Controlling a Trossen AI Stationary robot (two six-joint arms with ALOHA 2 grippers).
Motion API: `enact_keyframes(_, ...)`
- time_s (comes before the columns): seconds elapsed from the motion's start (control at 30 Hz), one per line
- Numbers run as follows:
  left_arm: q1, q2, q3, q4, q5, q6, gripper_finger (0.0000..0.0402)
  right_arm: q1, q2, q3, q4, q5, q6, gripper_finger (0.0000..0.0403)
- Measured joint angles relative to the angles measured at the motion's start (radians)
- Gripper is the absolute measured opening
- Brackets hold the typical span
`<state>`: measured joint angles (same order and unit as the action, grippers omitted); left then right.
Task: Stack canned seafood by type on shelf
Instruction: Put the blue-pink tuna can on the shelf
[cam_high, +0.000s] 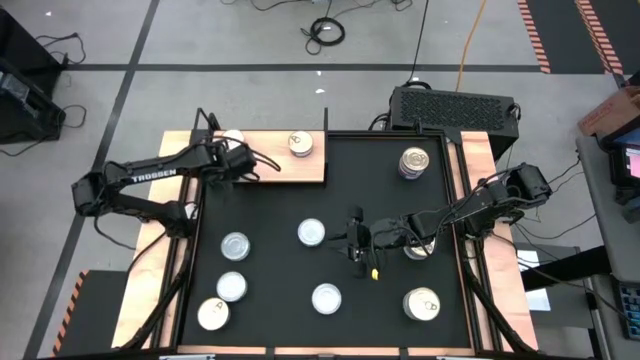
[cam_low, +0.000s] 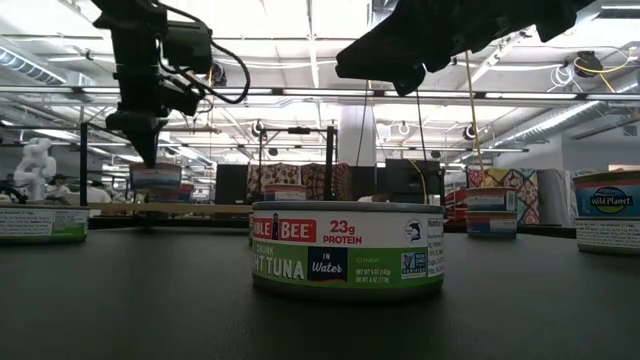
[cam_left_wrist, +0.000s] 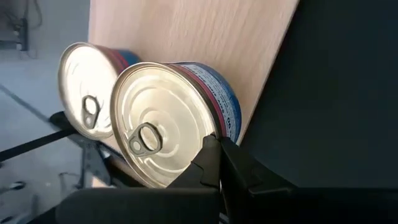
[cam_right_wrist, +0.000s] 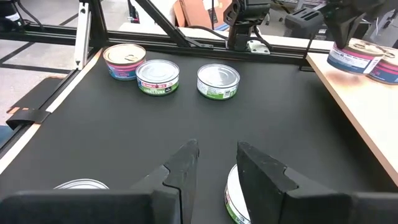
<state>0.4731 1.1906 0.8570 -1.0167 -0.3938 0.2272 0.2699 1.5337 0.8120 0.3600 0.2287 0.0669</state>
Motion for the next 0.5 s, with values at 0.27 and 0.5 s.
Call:
enact_keyframes(0.27, 0.064, 0.000, 0.000, 0.013, 0.035, 0.027, 0.0000, 0.000, 0.000, 0.000, 0.000, 0.000, -0.004, 0.0105)
enact_keyframes(0.5, 0.106, 0.012, 0.000, 0.014, 0.075, 0.045, 0.0000, 0.000, 0.000, 0.000, 0.000, 0.000, -0.004, 0.0105)
